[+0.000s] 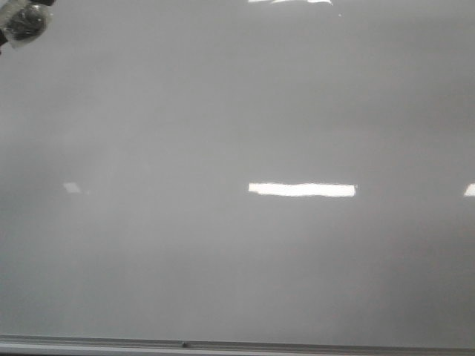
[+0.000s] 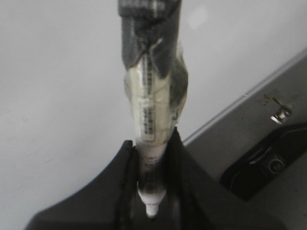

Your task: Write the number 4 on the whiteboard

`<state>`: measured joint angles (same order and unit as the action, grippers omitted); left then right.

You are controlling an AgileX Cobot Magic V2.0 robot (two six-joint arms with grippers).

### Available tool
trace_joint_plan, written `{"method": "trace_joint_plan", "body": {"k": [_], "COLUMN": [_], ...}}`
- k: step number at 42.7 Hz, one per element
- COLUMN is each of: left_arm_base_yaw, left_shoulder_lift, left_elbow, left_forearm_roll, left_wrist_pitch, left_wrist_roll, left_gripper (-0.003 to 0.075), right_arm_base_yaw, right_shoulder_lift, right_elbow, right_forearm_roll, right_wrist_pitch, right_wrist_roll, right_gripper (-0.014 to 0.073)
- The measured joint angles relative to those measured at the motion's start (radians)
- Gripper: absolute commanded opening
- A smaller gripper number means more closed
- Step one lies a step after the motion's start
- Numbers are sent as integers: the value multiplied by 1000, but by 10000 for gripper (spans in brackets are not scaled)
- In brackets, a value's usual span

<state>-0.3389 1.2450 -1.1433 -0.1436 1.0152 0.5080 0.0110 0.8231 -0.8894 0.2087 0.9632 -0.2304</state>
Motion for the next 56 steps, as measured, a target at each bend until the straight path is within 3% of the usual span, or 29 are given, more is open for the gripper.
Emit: {"method": "trace_joint_plan", "body": {"k": [18, 26, 35, 45, 56], "left_arm_base_yaw": [-315, -401, -451, -460, -460], "left_shoulder_lift": [130, 200, 257, 262, 262], "left_elbow": [-80, -122, -130, -133, -133], "left_forearm_roll": [-70, -70, -68, -51, -45], "left_wrist_pitch": [45, 43, 25, 12, 10], "left_wrist_roll": [148, 186, 233, 270, 332], "left_gripper": [-3, -3, -3, -3, -3], "right_arm_base_yaw": [270, 418, 523, 554, 554], "right_shoulder_lift": [188, 241, 292, 350, 396], "right_elbow": [-81, -83, -83, -83, -83], "right_forearm_roll": [162, 174, 221, 290, 331], "right_wrist_pitch": [36, -3, -77, -129, -192], "right_wrist_roll": [-441, -579, -661, -751, -790], "right_gripper": [568, 568, 568, 563, 417]}}
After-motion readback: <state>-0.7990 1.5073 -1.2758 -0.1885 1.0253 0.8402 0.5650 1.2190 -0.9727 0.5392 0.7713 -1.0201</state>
